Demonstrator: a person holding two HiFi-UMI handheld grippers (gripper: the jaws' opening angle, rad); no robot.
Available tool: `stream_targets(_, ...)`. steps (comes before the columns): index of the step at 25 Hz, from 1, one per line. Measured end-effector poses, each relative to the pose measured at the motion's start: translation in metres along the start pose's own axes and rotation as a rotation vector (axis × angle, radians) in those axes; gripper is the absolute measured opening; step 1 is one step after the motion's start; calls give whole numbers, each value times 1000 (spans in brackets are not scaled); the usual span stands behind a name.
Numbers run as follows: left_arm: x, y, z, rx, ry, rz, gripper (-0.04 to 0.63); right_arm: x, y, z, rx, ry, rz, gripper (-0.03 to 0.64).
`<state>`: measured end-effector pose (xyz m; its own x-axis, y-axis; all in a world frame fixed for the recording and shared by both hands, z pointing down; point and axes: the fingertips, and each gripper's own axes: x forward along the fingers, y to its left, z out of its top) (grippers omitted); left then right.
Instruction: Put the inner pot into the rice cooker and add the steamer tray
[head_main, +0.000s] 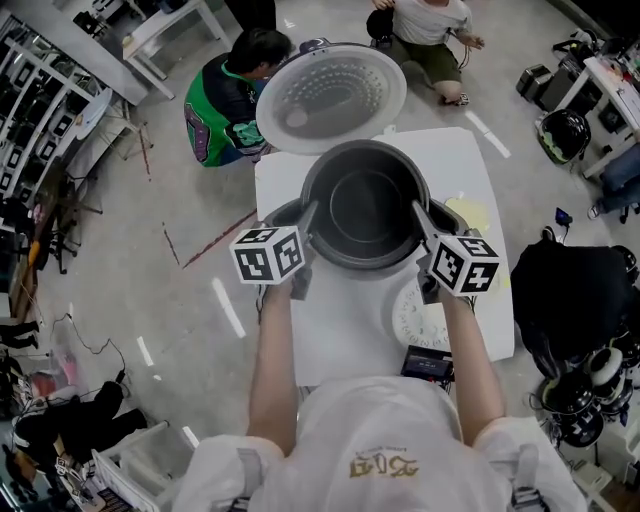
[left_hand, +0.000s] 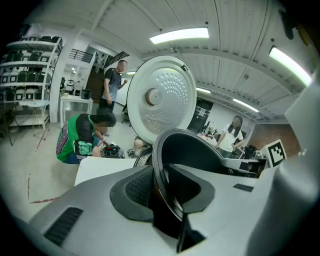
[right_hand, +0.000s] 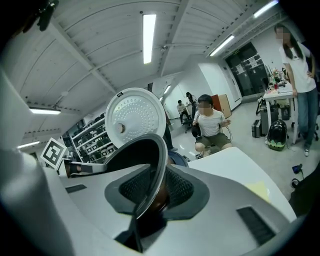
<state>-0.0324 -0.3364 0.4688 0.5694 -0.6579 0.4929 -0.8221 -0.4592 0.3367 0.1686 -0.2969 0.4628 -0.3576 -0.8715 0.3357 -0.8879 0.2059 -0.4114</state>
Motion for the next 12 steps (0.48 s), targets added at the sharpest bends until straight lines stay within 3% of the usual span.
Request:
stream_targets(7, 12, 7, -11, 131, 70, 83, 123, 8, -7, -8, -80, 50, -61, 115)
stream_targets(12, 18, 12, -16, 156, 85, 106, 129, 15, -11, -9, -146, 67, -120, 127)
